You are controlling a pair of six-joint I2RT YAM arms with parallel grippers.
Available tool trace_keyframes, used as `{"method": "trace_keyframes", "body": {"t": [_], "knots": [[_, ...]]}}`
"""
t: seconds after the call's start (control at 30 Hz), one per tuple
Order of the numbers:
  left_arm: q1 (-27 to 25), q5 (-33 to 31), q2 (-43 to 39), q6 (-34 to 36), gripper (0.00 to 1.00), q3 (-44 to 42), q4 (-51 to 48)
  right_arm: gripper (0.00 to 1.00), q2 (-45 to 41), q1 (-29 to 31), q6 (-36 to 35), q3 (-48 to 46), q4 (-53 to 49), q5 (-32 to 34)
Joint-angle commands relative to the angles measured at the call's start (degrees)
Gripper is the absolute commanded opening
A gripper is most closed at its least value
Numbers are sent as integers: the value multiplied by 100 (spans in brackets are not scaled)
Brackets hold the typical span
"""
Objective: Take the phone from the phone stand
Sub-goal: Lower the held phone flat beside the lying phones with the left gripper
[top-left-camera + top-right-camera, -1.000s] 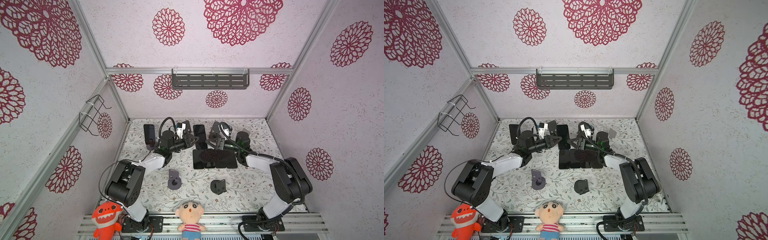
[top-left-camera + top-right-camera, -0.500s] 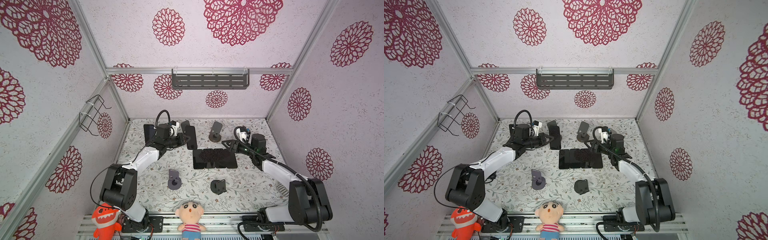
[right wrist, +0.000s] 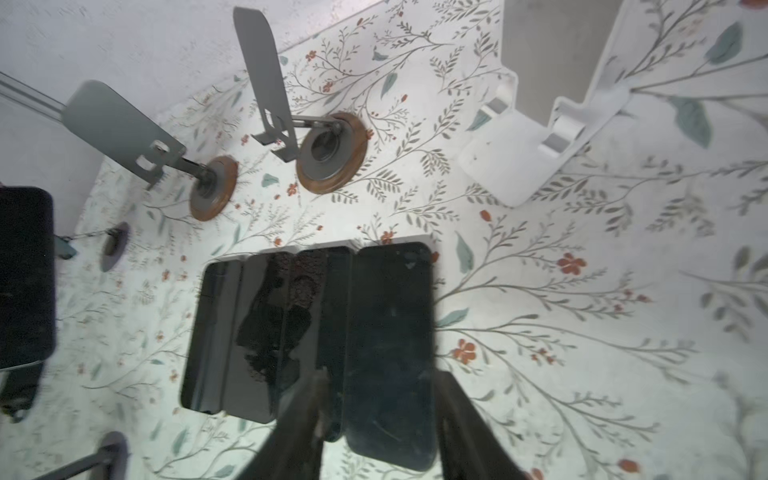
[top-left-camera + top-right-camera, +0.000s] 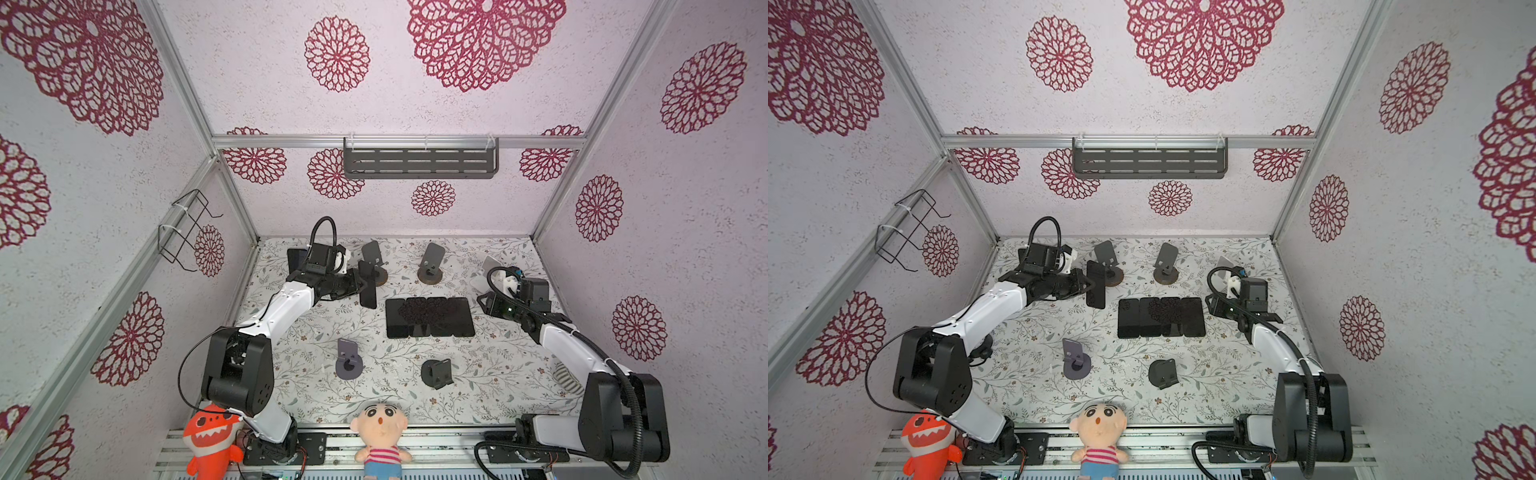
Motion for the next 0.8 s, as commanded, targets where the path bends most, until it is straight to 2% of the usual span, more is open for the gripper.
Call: {"method": "trace_keyframes", "body": {"t": [0.0,0.2,0.4,0.77], "knots": [[-127,-134,186,200,0,227,-169,32,-144,-69,-279,-6,-116,496],[-297,-196,582,263,0,533,-644,12,361,-69,-710,390,-705,1266],[-371,-306,772,87,0,599,-844,1,853,55,-778,438,-624,1292],[-579,-733,795,-200,0,343,-816,0,1611,493,-799,633,-441,1533]]}}
